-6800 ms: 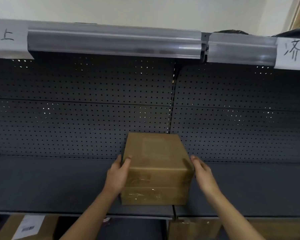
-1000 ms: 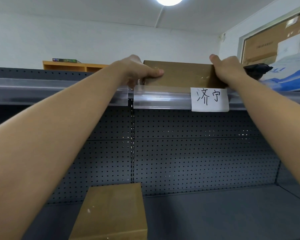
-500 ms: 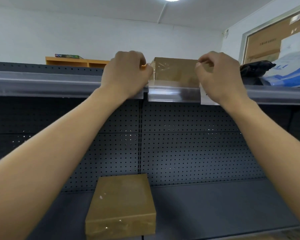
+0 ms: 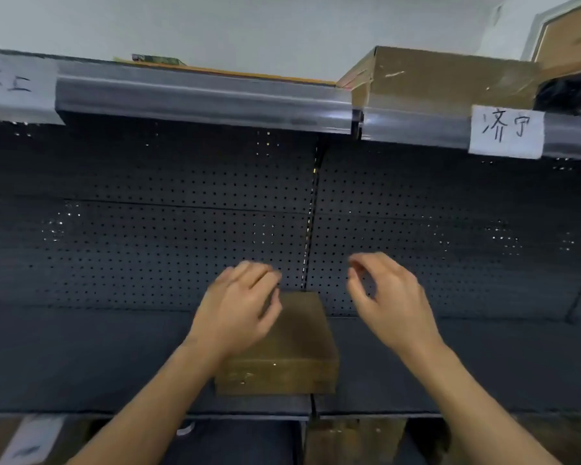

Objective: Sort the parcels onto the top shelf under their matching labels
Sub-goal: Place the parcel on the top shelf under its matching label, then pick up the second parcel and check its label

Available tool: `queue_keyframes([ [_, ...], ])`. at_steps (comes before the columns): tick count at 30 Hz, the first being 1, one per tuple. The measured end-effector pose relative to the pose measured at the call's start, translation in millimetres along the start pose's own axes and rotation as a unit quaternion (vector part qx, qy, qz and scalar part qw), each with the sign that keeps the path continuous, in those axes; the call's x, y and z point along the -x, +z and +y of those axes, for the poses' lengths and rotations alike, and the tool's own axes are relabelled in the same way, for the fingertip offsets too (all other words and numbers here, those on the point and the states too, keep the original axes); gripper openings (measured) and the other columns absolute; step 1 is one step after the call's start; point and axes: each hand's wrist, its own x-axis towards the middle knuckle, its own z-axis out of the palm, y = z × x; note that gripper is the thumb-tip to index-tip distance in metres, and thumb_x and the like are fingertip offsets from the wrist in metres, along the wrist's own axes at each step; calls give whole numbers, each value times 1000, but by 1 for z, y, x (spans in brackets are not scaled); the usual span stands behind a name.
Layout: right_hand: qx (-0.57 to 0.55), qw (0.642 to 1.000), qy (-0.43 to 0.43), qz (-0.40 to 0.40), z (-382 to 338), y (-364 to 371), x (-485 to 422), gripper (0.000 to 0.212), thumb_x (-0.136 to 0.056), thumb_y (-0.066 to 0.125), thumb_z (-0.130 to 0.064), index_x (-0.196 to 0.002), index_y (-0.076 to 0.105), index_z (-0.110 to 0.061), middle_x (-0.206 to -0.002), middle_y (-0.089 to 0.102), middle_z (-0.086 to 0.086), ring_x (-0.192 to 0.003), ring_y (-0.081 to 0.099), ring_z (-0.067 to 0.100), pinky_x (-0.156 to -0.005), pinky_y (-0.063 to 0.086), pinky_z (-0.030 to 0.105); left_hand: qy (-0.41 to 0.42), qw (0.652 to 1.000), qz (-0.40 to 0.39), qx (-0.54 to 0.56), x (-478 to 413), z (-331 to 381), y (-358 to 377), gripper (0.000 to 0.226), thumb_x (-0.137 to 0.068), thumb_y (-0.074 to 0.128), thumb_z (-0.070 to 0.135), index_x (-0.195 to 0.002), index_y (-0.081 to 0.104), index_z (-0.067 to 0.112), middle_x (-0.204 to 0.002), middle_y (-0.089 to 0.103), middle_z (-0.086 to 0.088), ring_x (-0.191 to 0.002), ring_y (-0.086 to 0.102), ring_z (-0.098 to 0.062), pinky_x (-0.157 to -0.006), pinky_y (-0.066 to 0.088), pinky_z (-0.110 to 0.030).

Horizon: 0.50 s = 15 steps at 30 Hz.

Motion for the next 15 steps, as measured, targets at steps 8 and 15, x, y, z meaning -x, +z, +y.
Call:
queue_keyframes([
  [8, 48, 982, 70, -171, 30, 113, 66, 32, -96, 53, -29, -117, 69, -11, -111, 70, 9, -100, 67, 31, -75, 55, 37, -111, 982, -155, -9, 96, -30, 71, 39, -86, 42, 32, -96, 74, 12, -102, 74, -5, -93, 70, -27, -75, 57, -39],
  [15, 48, 947, 176, -263, 48, 161, 83, 50, -101, 46, -40, -145, 49, -17, -151, 47, 10, -133, 45, 34, -104, 44, 44, -271, 922, -271, 56, 128, -54, 115, 72, -88, 27, 60, -140, 55, 18, -149, 50, -12, -135, 47, -35, -104, 46, -49],
])
